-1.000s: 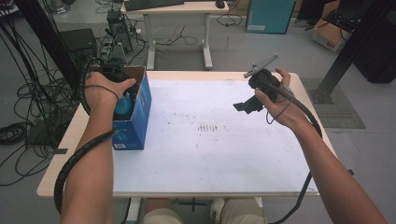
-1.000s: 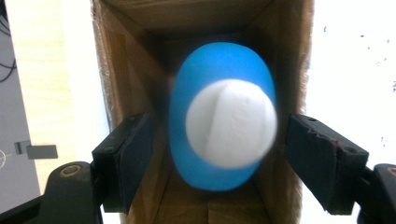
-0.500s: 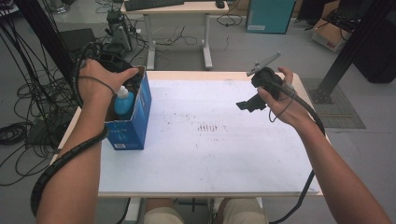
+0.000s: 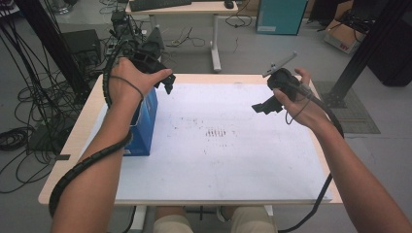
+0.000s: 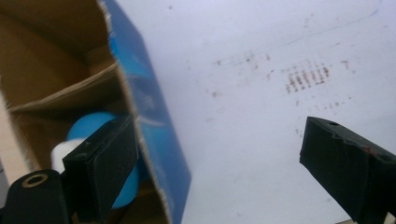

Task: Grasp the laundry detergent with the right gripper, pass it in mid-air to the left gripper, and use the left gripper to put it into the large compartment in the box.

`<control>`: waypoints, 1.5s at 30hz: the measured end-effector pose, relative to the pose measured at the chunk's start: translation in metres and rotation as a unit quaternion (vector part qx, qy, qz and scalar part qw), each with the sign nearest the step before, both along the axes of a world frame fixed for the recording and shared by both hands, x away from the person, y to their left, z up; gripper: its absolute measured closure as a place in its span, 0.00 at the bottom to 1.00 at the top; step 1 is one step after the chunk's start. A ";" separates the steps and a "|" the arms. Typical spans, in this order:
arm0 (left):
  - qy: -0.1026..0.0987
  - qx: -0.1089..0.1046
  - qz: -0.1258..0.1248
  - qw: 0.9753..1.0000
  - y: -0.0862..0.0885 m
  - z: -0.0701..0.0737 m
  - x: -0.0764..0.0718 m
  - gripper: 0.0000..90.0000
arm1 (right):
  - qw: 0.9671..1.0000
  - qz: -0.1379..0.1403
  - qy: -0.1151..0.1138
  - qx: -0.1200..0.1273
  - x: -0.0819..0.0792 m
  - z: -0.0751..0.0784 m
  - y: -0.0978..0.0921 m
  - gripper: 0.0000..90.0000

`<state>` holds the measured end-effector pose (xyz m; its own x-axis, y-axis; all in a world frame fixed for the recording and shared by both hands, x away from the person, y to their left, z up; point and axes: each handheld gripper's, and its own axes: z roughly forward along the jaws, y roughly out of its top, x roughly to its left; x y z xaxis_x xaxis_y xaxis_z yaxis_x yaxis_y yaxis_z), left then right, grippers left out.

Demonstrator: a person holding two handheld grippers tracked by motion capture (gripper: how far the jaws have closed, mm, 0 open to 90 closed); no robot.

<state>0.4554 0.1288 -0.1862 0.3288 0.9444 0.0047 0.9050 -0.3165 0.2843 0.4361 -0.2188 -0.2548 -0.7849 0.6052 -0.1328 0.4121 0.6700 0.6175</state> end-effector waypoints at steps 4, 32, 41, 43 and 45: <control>-0.001 -0.012 -0.016 1.000 -0.015 -0.004 0.004 0.12 | 1.000 -0.001 0.001 -0.004 0.002 -0.003 -0.004 0.00; 0.001 -0.061 -0.063 0.996 -0.059 -0.025 0.021 0.10 | 1.000 -0.019 0.002 -0.021 0.009 -0.002 -0.019 0.00; -0.001 -0.062 -0.070 0.996 -0.064 -0.025 0.022 0.10 | 1.000 -0.019 0.005 -0.022 0.011 -0.003 -0.019 0.00; -0.001 -0.062 -0.069 0.996 -0.064 -0.026 0.021 0.10 | 1.000 -0.018 0.005 -0.022 0.011 -0.003 -0.019 0.00; -0.001 -0.062 -0.070 0.996 -0.063 -0.026 0.021 0.10 | 1.000 -0.019 0.004 -0.021 0.011 -0.003 -0.019 0.00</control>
<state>0.4765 0.0658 -0.2119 0.4569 0.8828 -0.1092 0.8542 -0.4012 0.3307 0.4467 -0.2380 -0.2578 -0.7631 0.6281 -0.1526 0.4422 0.6795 0.5855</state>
